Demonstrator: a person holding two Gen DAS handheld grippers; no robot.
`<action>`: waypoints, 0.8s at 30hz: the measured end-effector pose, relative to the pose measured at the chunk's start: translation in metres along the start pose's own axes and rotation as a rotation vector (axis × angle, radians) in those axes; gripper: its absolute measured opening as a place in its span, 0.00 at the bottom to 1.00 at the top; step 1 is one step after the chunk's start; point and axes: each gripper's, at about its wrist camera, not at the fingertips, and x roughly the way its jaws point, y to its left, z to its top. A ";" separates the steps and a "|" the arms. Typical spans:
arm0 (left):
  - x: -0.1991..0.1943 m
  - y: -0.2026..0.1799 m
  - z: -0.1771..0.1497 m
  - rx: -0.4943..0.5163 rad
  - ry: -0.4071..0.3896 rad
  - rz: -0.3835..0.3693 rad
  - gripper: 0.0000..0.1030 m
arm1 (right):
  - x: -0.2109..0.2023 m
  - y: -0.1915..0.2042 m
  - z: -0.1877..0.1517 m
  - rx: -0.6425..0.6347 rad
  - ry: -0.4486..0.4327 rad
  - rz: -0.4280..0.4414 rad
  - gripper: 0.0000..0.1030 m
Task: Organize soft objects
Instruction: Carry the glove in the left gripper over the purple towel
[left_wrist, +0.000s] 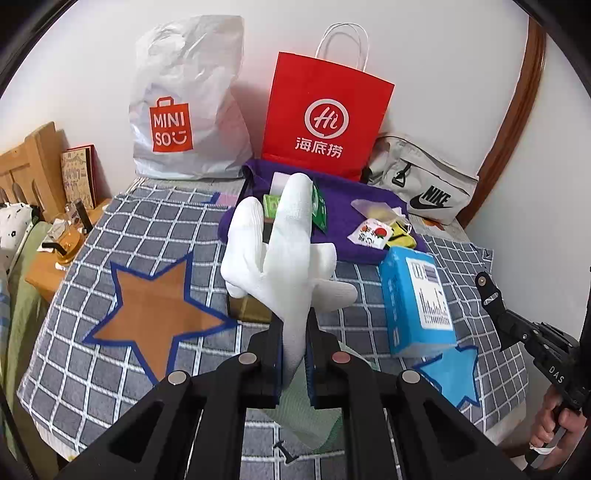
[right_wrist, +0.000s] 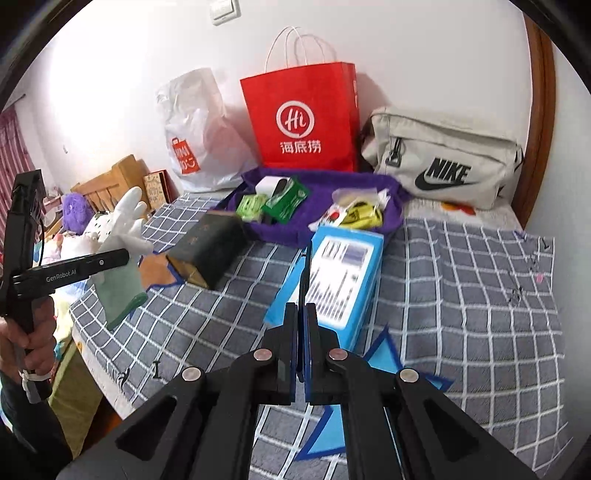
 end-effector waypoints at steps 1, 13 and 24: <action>0.001 0.000 0.003 0.000 -0.003 0.000 0.09 | 0.002 -0.001 0.004 0.002 0.001 0.008 0.03; 0.031 0.000 0.045 0.005 0.008 0.003 0.09 | 0.036 -0.014 0.046 0.012 0.006 0.005 0.03; 0.073 -0.008 0.088 0.038 0.030 0.004 0.09 | 0.078 -0.028 0.083 0.024 0.019 0.015 0.03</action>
